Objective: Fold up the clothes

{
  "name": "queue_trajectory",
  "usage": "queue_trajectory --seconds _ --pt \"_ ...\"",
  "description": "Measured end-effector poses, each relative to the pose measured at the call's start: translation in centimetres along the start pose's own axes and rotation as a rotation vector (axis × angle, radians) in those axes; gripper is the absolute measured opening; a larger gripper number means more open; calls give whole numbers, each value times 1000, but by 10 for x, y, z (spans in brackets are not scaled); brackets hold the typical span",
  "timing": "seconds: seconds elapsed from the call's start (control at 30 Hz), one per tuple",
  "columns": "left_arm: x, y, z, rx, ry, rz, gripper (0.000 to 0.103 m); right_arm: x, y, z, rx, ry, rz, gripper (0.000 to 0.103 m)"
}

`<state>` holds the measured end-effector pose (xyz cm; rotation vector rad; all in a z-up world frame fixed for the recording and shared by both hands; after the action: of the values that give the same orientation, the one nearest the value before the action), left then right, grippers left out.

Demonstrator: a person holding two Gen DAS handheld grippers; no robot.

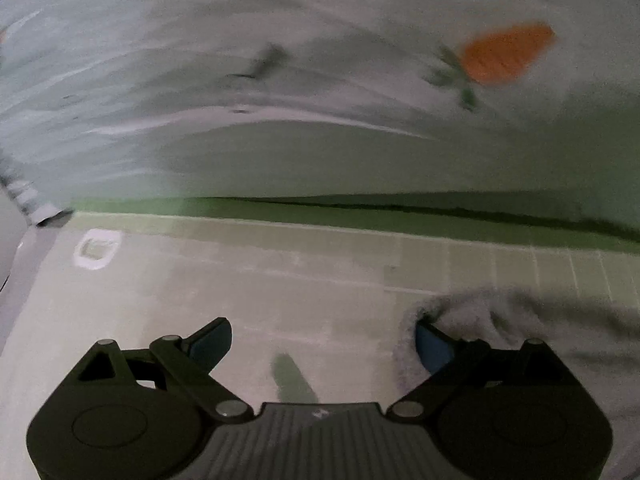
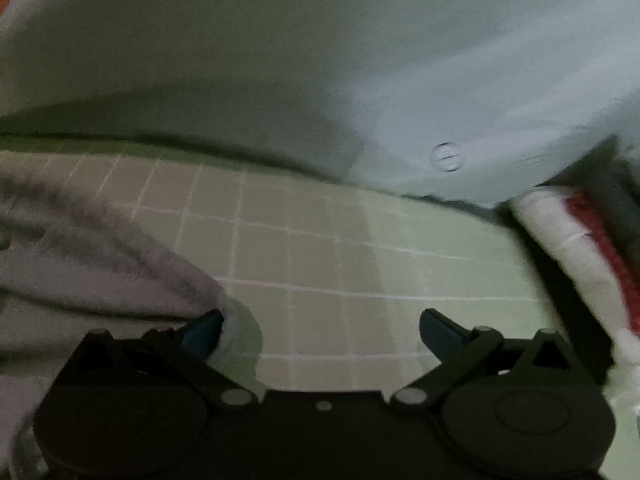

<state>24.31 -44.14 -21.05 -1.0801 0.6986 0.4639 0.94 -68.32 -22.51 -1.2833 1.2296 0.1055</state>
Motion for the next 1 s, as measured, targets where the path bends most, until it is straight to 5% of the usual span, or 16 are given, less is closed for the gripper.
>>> queue_trajectory --seconds 0.33,0.67,0.87,1.0 --pt "-106 23 60 -94 -9 -178 96 -116 14 -26 100 -1 -235 103" --pt "-175 72 100 -115 -1 -230 96 -190 72 -38 85 -35 -283 103" --pt "-185 118 110 -110 -6 -161 96 -199 114 -33 26 -62 -214 103" --pt "-160 155 110 -79 -12 36 96 -191 134 -15 -61 -111 -136 103"
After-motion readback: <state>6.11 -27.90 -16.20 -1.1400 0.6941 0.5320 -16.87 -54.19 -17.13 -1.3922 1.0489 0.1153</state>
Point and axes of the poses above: each gripper's, at about its wrist camera, not at the fingertips, and x roughly the way its jaws point, z to its left, y to its underside, the point moved 8 cm from there along x, roughly the way its jaws point, and after that the axes turned 9 degrees about -y, right-handed, at the moved point
